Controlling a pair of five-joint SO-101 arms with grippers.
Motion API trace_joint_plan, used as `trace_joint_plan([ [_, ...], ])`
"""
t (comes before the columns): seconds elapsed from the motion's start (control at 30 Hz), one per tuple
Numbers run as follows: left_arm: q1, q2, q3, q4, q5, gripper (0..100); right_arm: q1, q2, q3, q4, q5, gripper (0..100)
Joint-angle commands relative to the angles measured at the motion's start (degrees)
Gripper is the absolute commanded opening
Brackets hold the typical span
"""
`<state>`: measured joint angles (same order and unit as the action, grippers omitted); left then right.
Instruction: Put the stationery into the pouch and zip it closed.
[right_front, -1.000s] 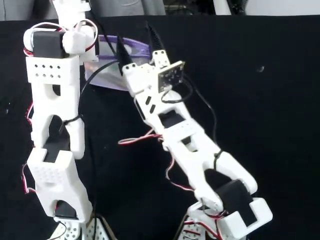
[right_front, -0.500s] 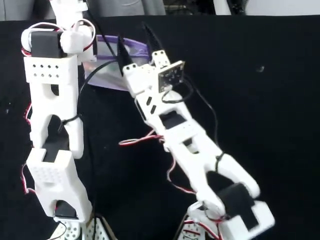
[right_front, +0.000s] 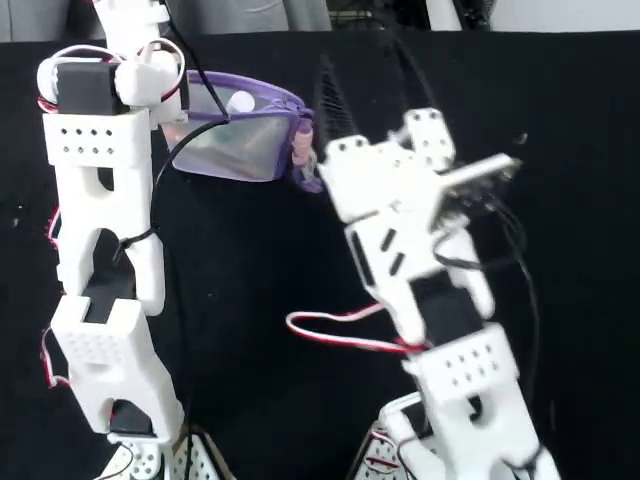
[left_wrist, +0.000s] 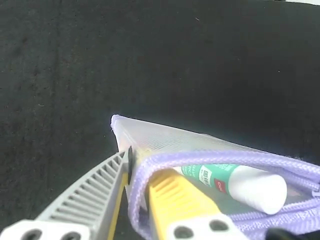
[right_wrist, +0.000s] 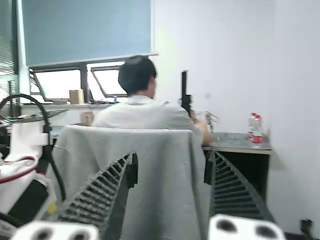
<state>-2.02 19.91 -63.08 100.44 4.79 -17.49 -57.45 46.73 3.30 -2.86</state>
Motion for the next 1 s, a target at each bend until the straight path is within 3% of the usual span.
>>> trace_joint_plan([
  [0.0, -0.31, -0.44, -2.07, -0.09, 0.35, 3, 4.92, -4.0, -0.22, 9.85, 0.35, 20.5],
  [0.13, -0.22, -0.35, -2.07, -0.18, 0.44, 3, 9.23, -4.09, 0.84, 18.99, 0.35, 20.5],
  [0.27, -0.22, -0.35, -1.71, -1.23, 0.44, 3, 9.41, -4.35, 7.52, 20.48, 0.35, 20.5],
  [0.37, -0.13, -0.26, -1.63, -1.41, 0.44, 3, 5.54, -4.35, 14.55, 16.09, 0.53, 20.5],
  [0.6, 0.13, -0.26, -1.71, -0.97, 0.44, 3, -4.84, -3.91, 29.76, -3.52, 9.32, 20.5],
  [0.8, 0.13, -0.26, -1.71, -0.97, 0.44, 3, -5.63, -2.86, 31.78, -11.25, 7.38, 20.4],
  [0.97, 0.75, -0.26, -1.71, -0.53, 0.44, 3, -5.27, 8.66, 25.89, -14.59, 4.66, 20.4],
])
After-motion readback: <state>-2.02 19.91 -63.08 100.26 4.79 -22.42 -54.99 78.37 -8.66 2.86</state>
